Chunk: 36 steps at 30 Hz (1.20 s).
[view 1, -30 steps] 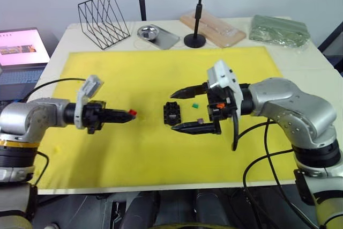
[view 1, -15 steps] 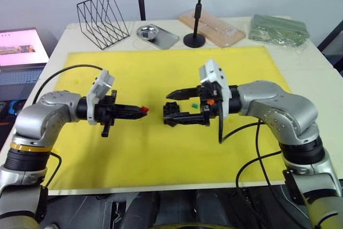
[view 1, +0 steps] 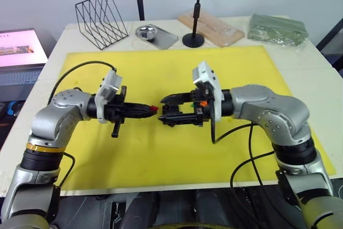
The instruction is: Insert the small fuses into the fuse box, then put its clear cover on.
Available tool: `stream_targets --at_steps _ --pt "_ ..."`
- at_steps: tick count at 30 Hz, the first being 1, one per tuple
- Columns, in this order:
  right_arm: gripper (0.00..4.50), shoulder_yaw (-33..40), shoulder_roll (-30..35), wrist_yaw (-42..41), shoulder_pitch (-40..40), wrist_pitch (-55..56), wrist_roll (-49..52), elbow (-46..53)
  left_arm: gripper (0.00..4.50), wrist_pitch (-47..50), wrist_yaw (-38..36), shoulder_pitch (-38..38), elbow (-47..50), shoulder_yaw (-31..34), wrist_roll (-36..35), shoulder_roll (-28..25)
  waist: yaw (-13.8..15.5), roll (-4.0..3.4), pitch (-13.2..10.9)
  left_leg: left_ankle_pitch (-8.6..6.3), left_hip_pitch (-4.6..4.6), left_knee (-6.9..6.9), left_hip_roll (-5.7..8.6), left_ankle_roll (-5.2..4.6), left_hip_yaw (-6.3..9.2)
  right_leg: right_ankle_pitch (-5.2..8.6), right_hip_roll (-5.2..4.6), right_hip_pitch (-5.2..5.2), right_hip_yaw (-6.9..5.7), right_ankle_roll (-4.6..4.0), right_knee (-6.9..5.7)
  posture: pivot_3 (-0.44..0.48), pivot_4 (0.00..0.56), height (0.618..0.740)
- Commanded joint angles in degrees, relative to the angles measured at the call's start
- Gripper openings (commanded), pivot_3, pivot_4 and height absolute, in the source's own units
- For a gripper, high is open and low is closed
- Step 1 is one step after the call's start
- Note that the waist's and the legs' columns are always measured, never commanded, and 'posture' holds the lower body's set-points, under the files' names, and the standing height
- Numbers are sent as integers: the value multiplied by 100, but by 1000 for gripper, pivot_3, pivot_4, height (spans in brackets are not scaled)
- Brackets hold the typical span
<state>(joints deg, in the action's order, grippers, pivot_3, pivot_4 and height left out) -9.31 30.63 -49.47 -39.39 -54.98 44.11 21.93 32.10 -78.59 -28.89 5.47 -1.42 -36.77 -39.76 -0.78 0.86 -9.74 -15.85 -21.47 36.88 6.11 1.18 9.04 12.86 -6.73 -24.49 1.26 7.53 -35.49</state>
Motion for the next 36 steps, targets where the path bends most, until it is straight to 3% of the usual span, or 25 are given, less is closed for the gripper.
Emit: stream_targets --at_steps 1,33,36 --pt "2768 196 -79 52 -71 -27 166 95 0 -45 54 -89 199 79 -87 28 2 0 0 0 0 0 0 0 0 0 0 0 0 0 0 0 150 740" --pt "2768 206 -111 147 169 -11 196 12 0 160 156 -87 452 -1 -161 105 3 0 0 0 0 -1 0 0 0 0 2 1 0 0 2 0 150 740" --pt "2207 242 -133 123 133 -3 215 -41 0 159 159 -65 481 -25 -152 112 3 0 0 0 0 -1 0 0 0 0 2 1 -1 0 3 0 150 740"
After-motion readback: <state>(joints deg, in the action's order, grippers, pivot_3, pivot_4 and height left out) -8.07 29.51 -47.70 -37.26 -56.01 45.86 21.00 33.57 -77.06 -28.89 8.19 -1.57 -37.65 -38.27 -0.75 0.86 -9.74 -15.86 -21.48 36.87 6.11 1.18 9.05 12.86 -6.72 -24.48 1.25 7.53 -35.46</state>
